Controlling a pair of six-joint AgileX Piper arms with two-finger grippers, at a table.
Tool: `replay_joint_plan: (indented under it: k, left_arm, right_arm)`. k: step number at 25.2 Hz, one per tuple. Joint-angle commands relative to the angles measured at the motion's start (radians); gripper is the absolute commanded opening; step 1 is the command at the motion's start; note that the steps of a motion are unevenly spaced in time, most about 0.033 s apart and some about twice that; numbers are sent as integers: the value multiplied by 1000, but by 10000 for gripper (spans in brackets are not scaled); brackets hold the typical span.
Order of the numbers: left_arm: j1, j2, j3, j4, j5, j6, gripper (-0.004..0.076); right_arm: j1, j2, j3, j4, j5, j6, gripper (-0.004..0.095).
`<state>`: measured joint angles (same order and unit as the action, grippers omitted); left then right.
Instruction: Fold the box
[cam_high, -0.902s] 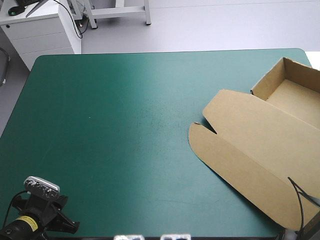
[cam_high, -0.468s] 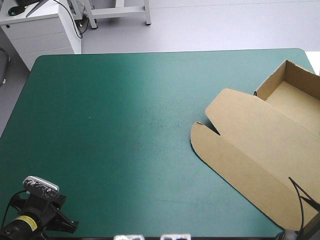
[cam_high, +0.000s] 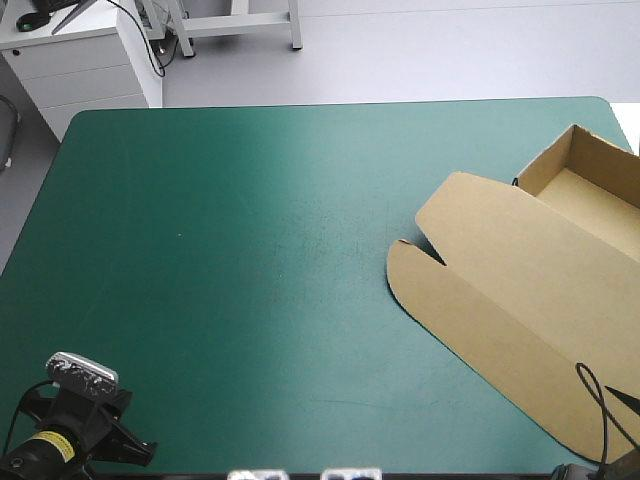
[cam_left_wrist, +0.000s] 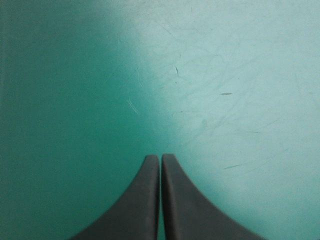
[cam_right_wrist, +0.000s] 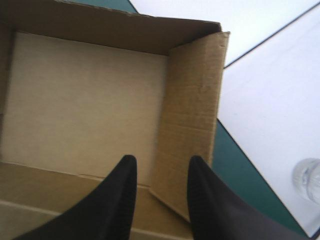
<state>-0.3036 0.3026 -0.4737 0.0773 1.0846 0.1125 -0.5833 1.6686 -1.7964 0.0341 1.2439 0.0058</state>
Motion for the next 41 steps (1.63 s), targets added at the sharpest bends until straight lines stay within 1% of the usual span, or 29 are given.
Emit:
replay_joint_plan:
  k: [1, 4, 5, 7, 9, 10, 11, 13, 15, 19, 21, 25, 32, 41]
  left_arm:
    - [-6, 10, -24, 1, -52, -5, -8]
    - [-6, 10, -24, 1, -52, -5, -8]
    - [-6, 10, -24, 1, -52, -5, -8]
    - [-6, 10, -24, 1, -52, -5, -8]
    - [-6, 10, -24, 1, -52, -5, -8]
    - [-6, 10, -24, 1, -52, -5, -8]
    - [-6, 10, -24, 1, -52, -5, -8]
    - [-6, 10, -24, 1, -52, -5, -8]
    - [-6, 10, -24, 1, -52, -5, -8]
    - [-6, 10, -24, 1, -52, -5, -8]
    - [-6, 10, -24, 1, -52, -5, -8]
    - [-6, 10, -24, 1, -52, -5, -8]
    - [-6, 10, -24, 1, -52, -17, -8]
    - [-6, 10, -24, 1, -52, -17, -8]
  right_arm:
    - [-2, -138, -22, 133, 4, -30, 170]
    - [4, -229, 9, 288, 4, -103, -23]
    - [14, -265, 23, 304, 4, -111, -11]
    - [58, -334, 69, 285, 4, -116, -8]
    - [151, -427, 155, 212, 4, -116, -8]
    - [219, -488, 217, 166, 4, -116, -8]
    - [254, -522, 254, 153, 4, -116, -8]
    - [357, -643, 391, 151, 4, -116, -8]
    - [406, -761, 518, 149, 2, -116, -9]
    - [425, -980, 787, 110, -79, -116, -10]
    - [425, -1067, 900, 104, -90, -116, -10]
    - [425, -1160, 1037, 104, -125, -116, -14]
    - [425, -1300, 1191, 106, -145, -163, -14]
    - [425, -1395, 1251, 109, -149, -163, -14]
